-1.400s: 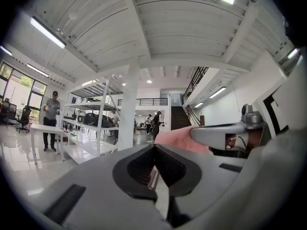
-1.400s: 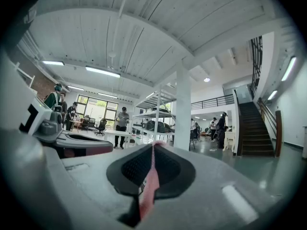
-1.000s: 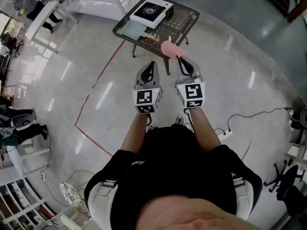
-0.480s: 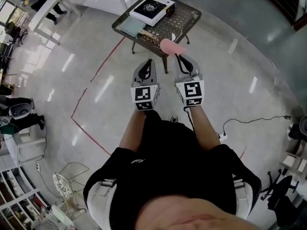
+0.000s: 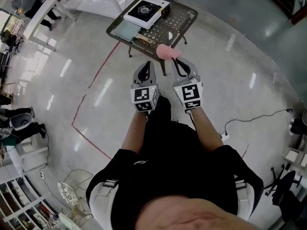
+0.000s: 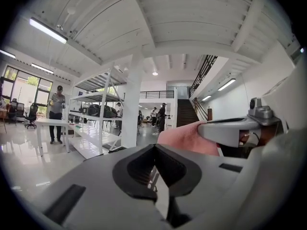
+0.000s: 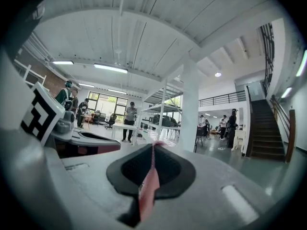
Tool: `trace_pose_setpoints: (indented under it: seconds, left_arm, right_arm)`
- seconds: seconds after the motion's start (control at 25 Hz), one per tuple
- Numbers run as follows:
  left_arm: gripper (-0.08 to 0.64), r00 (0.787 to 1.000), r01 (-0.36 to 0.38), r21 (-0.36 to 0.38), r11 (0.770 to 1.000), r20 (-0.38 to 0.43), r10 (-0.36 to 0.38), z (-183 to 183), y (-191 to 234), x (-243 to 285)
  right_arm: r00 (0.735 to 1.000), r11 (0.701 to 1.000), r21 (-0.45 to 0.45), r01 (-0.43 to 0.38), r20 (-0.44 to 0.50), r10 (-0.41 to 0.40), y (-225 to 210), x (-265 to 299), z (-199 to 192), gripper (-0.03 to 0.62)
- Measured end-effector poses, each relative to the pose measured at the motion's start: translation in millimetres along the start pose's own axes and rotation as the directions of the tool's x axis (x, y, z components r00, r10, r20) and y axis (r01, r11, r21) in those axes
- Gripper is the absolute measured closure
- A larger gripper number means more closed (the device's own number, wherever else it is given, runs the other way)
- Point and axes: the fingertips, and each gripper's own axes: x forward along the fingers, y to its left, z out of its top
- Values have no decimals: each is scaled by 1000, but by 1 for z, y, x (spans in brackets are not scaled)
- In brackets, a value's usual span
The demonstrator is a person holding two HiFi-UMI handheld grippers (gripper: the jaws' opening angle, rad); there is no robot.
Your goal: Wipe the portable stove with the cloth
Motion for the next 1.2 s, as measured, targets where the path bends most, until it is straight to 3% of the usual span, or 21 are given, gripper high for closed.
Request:
trace_pose_setpoints:
  seconds: [0.24,0.64,0.84,1.0,1.2]
  left_arm:
    - [560,999,28,-24,999,-16,-28,-9,13,70]
    - [560,997,-22,-12,1000,-80,21,4,131,195]
    - [560,997,-22,-77,997,-77,16,15,183,222]
    - [560,996,-75,-133,988,-55,68,31,227,249]
    - [560,991,-125,-169,978,-72,115,22,258,264]
  right_arm:
    - [998,1000,4,5,-65,-5,-35,48,-24,583]
    - [987,998,2,-70,-143,70,-58,220,-30,583]
    - [978,992,-7,-127,-169,124,-48,283,-17,583]
    - [968,980,-71,-188,-183,172,-48,325,-4,583]
    - [947,968,-72,-239,-239,216,-45,357,-22,583]
